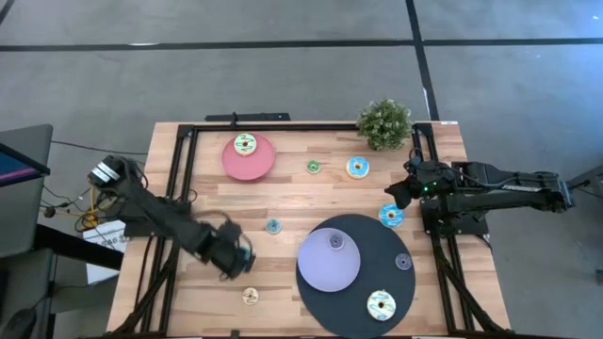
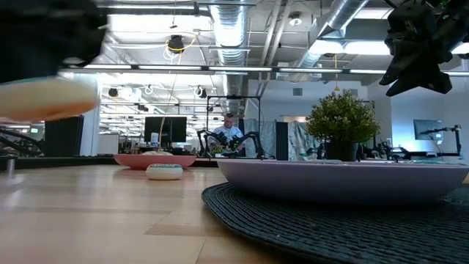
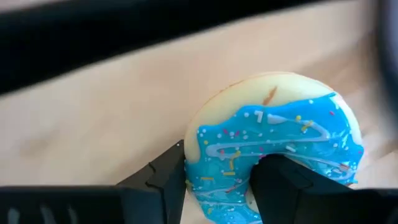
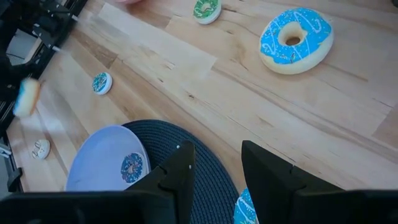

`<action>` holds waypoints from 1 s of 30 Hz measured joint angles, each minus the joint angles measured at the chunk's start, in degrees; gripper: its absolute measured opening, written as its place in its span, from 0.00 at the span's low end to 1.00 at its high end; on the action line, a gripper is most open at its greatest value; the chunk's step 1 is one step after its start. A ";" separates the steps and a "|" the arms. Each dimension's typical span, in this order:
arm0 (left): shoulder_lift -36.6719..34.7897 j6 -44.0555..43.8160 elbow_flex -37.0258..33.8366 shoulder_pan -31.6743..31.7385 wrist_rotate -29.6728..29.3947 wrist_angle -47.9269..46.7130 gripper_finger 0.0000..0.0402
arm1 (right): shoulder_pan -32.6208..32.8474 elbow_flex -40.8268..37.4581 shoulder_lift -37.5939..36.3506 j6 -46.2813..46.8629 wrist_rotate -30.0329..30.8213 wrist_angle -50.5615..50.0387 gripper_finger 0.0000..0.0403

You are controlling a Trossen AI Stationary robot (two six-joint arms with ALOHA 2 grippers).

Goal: Pick & Place donuts
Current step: Put the bottom large blue donut on the pink plate

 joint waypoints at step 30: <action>6.35 84.71 0.18 73.80 8.05 2.24 0.37 | -0.04 0.00 0.04 3.48 3.30 0.48 0.30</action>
